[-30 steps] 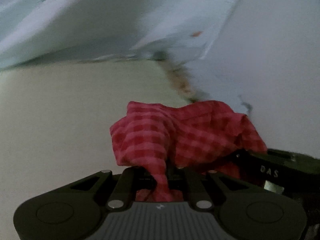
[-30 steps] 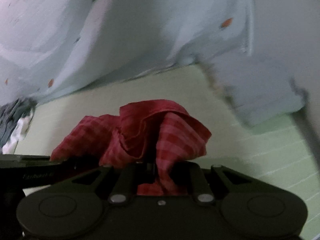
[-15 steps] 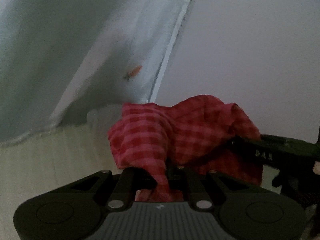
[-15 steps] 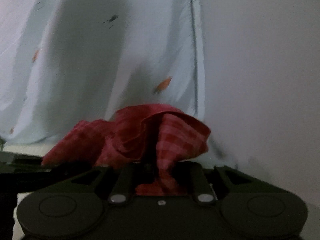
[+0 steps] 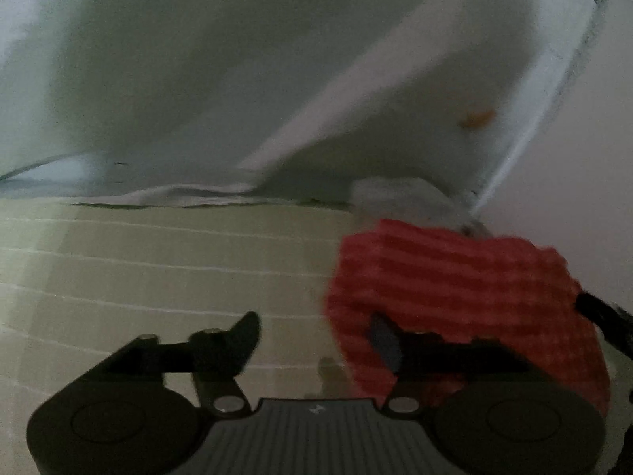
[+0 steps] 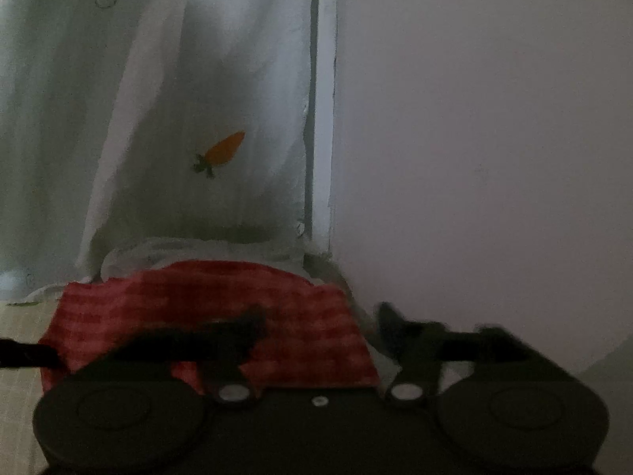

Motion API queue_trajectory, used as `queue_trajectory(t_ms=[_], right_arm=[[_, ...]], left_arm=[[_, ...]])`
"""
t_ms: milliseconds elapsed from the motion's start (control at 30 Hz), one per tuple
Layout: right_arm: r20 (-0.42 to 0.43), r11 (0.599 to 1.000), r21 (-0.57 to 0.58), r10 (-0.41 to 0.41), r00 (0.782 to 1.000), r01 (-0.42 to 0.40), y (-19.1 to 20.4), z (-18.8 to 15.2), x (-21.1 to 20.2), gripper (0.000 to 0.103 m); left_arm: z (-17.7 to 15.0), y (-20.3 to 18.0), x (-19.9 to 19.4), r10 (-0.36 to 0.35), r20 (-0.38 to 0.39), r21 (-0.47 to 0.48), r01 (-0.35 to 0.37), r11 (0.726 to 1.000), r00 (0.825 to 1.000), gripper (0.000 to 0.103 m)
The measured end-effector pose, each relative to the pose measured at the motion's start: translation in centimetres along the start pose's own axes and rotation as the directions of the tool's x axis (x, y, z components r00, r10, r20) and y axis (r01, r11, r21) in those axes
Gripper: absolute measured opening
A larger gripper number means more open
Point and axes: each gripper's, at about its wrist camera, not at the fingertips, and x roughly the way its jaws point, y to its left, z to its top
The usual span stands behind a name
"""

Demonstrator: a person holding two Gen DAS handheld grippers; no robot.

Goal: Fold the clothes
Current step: 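Carry the shorts with both grippers toward the corner by the wall, then lower the shorts onto the stack and open both grippers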

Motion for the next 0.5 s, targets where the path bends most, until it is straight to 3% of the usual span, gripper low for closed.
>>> queue_trajectory(t_ms=[100,167,233,500], right_arm=[[0.001,1.000,0.025,-0.009,1.000,0.009,0.4,-0.6,-2.1,0.089],[-0.001,0.998,0.056,0.002,1.000,-0.002,0.6,-1.0,-3.8,0.099],[0.004,0.997,0.079,0.007,1.000,-0.007,1.2,-1.1,-5.4,0.102],[0.042,0.988,0.153,-0.002,0.999,-0.005,2.9,-2.5,-16.9,0.103]], left_arm=[[0.7,1.1,-1.2,0.008,0.021,0.019,-0.008,1.000,1.000,0.081],[0.2,0.7,-3.9,-0.011,0.057,0.061,0.008,0.998,0.998,0.092],[-0.2,0.4,-6.5,-0.032,0.092,0.104,0.022,0.994,0.995,0.101],[-3.8,-0.8,-17.4,-0.111,0.189,0.247,0.062,0.967,0.976,0.103]])
